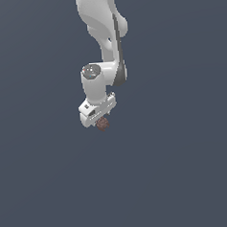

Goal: Pick up the object and move it to a goal position.

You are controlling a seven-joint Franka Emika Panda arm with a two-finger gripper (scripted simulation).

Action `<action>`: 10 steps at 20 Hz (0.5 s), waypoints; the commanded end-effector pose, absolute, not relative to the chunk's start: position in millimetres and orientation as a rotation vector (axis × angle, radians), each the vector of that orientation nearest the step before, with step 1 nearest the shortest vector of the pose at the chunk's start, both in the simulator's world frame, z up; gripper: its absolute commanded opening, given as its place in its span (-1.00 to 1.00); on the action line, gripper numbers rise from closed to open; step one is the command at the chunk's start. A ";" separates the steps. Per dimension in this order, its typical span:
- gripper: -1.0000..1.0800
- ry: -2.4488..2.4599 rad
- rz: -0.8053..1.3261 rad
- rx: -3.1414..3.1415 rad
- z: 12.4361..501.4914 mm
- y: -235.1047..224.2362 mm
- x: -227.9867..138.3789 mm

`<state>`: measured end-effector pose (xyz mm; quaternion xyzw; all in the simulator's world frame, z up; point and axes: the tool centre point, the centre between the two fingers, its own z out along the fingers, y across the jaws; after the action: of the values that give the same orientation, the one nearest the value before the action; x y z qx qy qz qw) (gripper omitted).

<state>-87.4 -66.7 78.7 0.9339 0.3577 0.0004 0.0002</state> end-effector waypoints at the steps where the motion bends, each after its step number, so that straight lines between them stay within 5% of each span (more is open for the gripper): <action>1: 0.92 1.125 0.000 2.933 67.9 -66.6 -88.2; 10: 0.92 1.128 0.000 2.932 41.4 -66.9 -88.1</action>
<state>-88.6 -66.7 43.4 0.9333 0.3590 -0.0005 -0.0004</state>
